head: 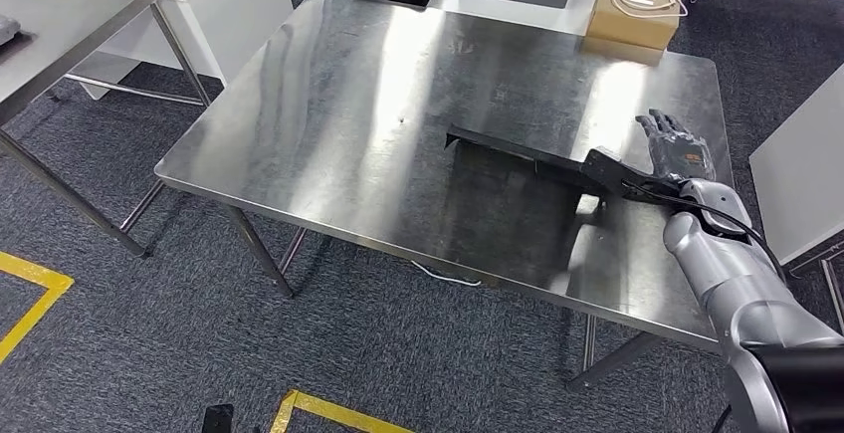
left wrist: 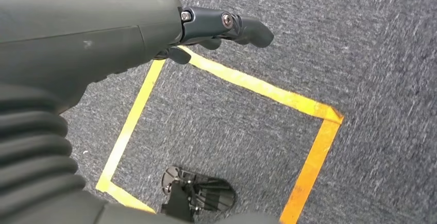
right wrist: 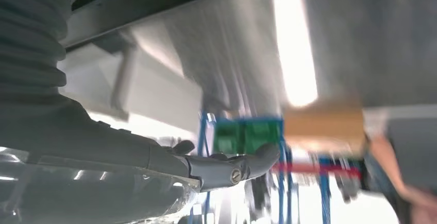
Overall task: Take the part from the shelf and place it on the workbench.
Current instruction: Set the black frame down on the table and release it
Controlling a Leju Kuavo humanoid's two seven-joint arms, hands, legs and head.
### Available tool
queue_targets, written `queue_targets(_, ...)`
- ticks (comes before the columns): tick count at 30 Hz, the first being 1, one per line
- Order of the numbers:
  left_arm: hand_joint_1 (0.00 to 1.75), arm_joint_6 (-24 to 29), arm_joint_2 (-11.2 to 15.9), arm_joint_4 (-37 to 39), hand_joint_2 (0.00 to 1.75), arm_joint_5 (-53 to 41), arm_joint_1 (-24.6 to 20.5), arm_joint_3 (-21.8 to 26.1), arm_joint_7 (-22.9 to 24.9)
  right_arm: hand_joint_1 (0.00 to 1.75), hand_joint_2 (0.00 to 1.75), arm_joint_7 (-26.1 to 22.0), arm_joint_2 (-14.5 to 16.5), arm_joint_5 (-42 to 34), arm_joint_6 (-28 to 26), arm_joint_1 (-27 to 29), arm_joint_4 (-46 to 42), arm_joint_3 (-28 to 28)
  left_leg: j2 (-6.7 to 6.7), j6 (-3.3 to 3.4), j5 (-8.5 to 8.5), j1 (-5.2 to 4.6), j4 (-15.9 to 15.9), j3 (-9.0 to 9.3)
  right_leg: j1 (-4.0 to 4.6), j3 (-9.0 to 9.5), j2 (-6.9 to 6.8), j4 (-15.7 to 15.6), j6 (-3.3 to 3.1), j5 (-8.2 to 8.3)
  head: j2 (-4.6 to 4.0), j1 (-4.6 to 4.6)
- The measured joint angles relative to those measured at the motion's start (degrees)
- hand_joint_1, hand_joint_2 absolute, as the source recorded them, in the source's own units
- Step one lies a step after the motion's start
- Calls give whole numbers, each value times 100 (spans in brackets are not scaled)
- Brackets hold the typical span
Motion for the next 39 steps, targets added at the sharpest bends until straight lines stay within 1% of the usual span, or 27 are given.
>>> queue_targets(1, 0, -22, 0, 1, 0, 0, 10, 0, -3, 0, 175, 56, -7, -33, 223, -11, 24, -24, -1, -26, -4, 20, 12, -2, -45, 15, -5, 1, 74, 38, 0, 1)
queue_targets(2, 0, -39, 0, 1, 0, 0, 17, 0, -3, 0, 175, 123, -10, -54, 424, -35, 44, -43, -2, -66, -18, 49, 39, -9, -92, 155, -15, -244, 166, 158, 0, 1)
queue_targets(3, 0, -46, 1, 1, 0, 0, 21, 1, -3, 0, 175, 192, -14, -60, 578, -68, 61, -55, -4, -124, -47, 74, 92, -26, -143, 390, -38, -674, 263, 315, 0, 2)
queue_targets(4, 0, -47, 10, 1, 0, 0, 22, 4, -2, 0, 175, 260, -21, -57, 675, -121, 77, -63, -8, -192, -87, 92, 161, -70, -157, 631, -36, -1071, 330, 426, 0, 13)
queue_targets(5, 0, -47, 16, 1, 0, 0, 25, 8, -3, 0, 175, 320, -32, -53, 722, -173, 92, -74, -11, -260, -123, 93, 233, -112, -147, 780, -22, -1328, 351, 498, 0, 20)
queue_targets(6, 0, -44, 22, 1, 0, 0, 30, 13, -3, 0, 175, 369, -43, -51, 742, -218, 104, -88, -20, -318, -153, 84, 307, -157, -129, 861, -3, -1458, 332, 501, 0, 24)
queue_targets(7, 0, -40, 27, 1, 0, 0, 37, 18, -3, 0, 175, 405, -53, -51, 751, -254, 114, -102, -26, -355, -162, 80, 353, -196, -98, 857, 31, -1432, 284, 469, 0, 15)
queue_targets(8, 0, -32, 23, 1, 0, 0, 47, 22, -1, 0, 175, 428, -63, -51, 753, -268, 119, -118, -29, -382, -156, 87, 379, -214, -89, 824, 41, -1414, 235, 467, 0, -11)
queue_targets(9, 0, -20, 22, 2, 0, -2, 53, 25, 2, 0, 175, 442, -70, -51, 753, -274, 122, -127, -28, -396, -170, 118, 407, -239, -107, 832, 41, -1456, 177, 467, 0, -47)
queue_targets(10, 0, -8, 21, 2, 0, -7, 58, 29, 5, 0, 175, 451, -76, -51, 753, -293, 123, -136, -24, -399, -240, 140, 487, -285, -112, 833, 43, -1491, 111, 491, 0, -77)
queue_targets(11, 0, 1, 18, 3, 0, -15, 60, 34, 7, 0, 175, 458, -81, -51, 756, -319, 125, -141, -29, -397, -375, 154, 668, -364, -113, 839, 43, -1538, 35, 518, 0, -103)
queue_targets(12, 0, 7, 16, 3, 0, -24, 60, 40, 7, 0, 175, 467, -84, -56, 780, -351, 127, -144, -40, -389, -579, 157, 980, -494, -114, 846, 41, -1577, -33, 539, 0, -128)
queue_targets(14, 0, 9, 18, 3, 0, -36, 63, 54, 13, 0, 175, 498, -83, -79, 966, -409, 147, -153, -71, -378, -979, 142, 1802, -837, -73, 836, 38, -1584, -104, 555, 0, -161)
queue_targets(15, 0, 9, 21, 3, 0, -40, 66, 58, 18, 0, 175, 525, -81, -101, 1135, -420, 166, -160, -78, -375, -1064, 142, 2094, -961, -59, 832, 37, -1584, -110, 561, 0, -173)
queue_targets(16, 0, 9, 22, 3, 0, -44, 69, 61, 25, 0, 175, 557, -81, -127, 1317, -426, 187, -171, -80, -368, -1028, 143, 2183, -995, -52, 829, 37, -1582, -116, 568, 0, -179)
queue_targets(17, 0, 12, 23, 3, 0, -48, 71, 62, 31, 0, 175, 591, -81, -153, 1480, -430, 207, -184, -79, -364, -901, 147, 2079, -940, -56, 826, 36, -1575, -118, 573, 0, -183)
queue_targets(18, 0, 14, 24, 3, 0, -50, 70, 62, 34, 0, 175, 619, -81, -177, 1594, -436, 220, -197, -77, -364, -733, 154, 1850, -824, -65, 822, 37, -1564, -119, 576, 0, -184)
queue_targets(19, 0, 18, 25, 3, 0, -51, 69, 63, 38, 0, 175, 645, -81, -195, 1679, -452, 229, -213, -75, -381, -535, 169, 1508, -650, -79, 812, 37, -1538, -113, 571, 0, -186)
queue_targets(21, 0, 17, 14, 4, 0, -52, 65, 65, 43, 0, 175, 681, -85, -217, 1782, -519, 243, -238, -102, -449, -360, 174, 981, -390, -66, 747, 46, -1476, -64, 567, 0, -198)
queue_targets(22, 0, 14, 10, 4, 0, -52, 61, 66, 47, 0, 175, 695, -89, -226, 1821, -567, 250, -253, -120, -464, -330, 167, 817, -343, -39, 696, 55, -1442, -20, 579, 0, -205)
queue_targets(23, 0, 12, 2, 5, 0, -52, 59, 67, 48, 0, 175, 706, -103, -234, 1843, -609, 256, -266, -139, -456, -351, 148, 777, -365, -5, 639, 63, -1424, 18, 595, 0, -208)
queue_targets(24, 0, 14, 0, 5, 0, -54, 60, 68, 40, 0, 175, 715, -119, -240, 1857, -639, 262, -280, -152, -418, -333, 122, 769, -415, 8, 596, 66, -1421, 29, 614, 0, -206)
queue_targets(25, 0, 19, -2, 5, 0, -59, 60, 69, 28, 0, 175, 721, -141, -243, 1863, -654, 268, -292, -158, -386, -322, 99, 762, -457, 14, 574, 64, -1435, 20, 631, 0, -196)
queue_targets(27, 0, 41, -7, 5, 0, -81, 65, 71, 4, 0, 175, 728, -179, -249, 1851, -657, 279, -308, -178, -307, -275, 48, 756, -512, -9, 558, 52, -1499, -34, 694, 0, -185)
queue_targets(30, 0, 65, -8, 5, 0, -109, 65, 71, 10, 0, 175, 722, -207, -260, 1810, -659, 285, -333, -188, -209, -211, 12, 757, -583, -30, 542, 47, -1581, -19, 814, 0, -162)
queue_targets(33, 0, 65, -9, 5, 0, -120, 65, 70, 30, 0, 175, 719, -234, -259, 1765, -658, 285, -338, -190, -173, -185, -20, 760, -609, -54, 542, 46, -1620, 1, 855, 0, -154)
queue_targets(39, 0, 54, -9, 5, 0, -162, 58, 70, 86, 0, 175, 719, -276, -259, 1719, -655, 285, -340, -186, -160, -184, -67, 763, -617, -87, 535, 45, -1635, 40, 875, 0, -152)
